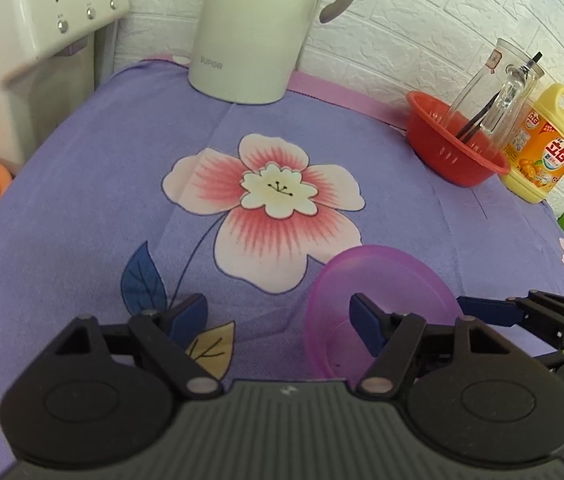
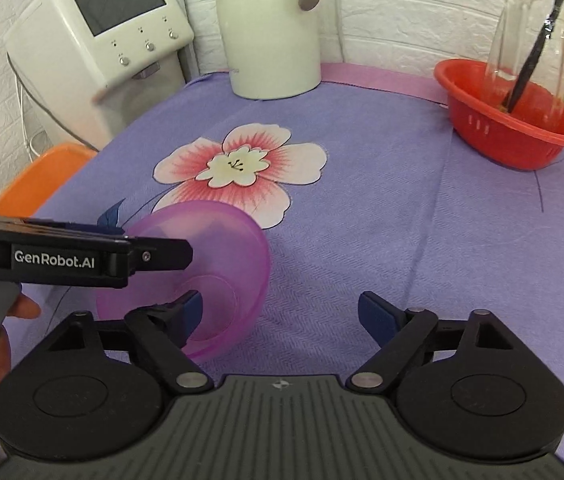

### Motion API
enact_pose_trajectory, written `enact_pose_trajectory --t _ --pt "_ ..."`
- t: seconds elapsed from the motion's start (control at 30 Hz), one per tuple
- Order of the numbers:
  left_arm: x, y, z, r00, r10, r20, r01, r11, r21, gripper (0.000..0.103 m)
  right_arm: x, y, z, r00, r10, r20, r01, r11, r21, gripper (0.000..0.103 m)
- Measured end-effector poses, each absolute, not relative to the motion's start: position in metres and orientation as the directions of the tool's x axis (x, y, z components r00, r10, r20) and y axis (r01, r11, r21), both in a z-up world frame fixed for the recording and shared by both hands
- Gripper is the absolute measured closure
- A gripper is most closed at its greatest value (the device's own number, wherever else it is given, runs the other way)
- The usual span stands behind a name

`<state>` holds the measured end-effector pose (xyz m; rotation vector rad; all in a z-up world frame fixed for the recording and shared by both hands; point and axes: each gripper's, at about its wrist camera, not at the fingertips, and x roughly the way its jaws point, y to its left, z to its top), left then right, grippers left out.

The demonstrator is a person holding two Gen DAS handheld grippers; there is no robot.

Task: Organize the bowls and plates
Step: 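Move the left gripper to the pink plastic bowl, then close the left gripper on the pink bowl's rim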

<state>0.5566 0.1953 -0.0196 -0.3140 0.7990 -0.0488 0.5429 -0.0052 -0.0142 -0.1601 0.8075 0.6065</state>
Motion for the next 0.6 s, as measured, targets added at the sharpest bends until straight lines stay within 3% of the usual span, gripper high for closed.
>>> enact_pose_trajectory --t 0.2,0.23,0.27,0.37,0.6 --pt "0.551 0.184 -0.018 0.695 -0.201 -0.691 -0.043 0.947 -0.319 0.036 0.536 0.013 -0.018 0.517 0.462 -0.721 -0.603 0.794 0.077 0.0" --pt "0.551 0.183 -0.019 0.693 -0.204 -0.692 -0.049 0.944 -0.327 0.037 0.535 0.015 -0.018 0.514 0.465 -0.721 -0.606 0.792 0.078 0.0" --pt "0.551 0.18 -0.019 0.697 -0.198 -0.689 -0.049 0.946 -0.321 0.048 0.533 0.017 -0.018 0.516 0.465 -0.719 -0.608 0.79 0.074 0.0" --pt "0.552 0.171 -0.017 0.693 -0.188 -0.696 -0.041 0.953 -0.299 0.052 0.528 0.026 -0.018 0.52 0.457 -0.722 -0.621 0.782 0.048 0.009" --pt "0.547 0.162 -0.011 0.649 -0.248 -0.719 -0.048 0.93 -0.364 0.052 0.528 0.026 -0.01 0.441 0.476 -0.761 -0.611 0.78 0.134 0.01"
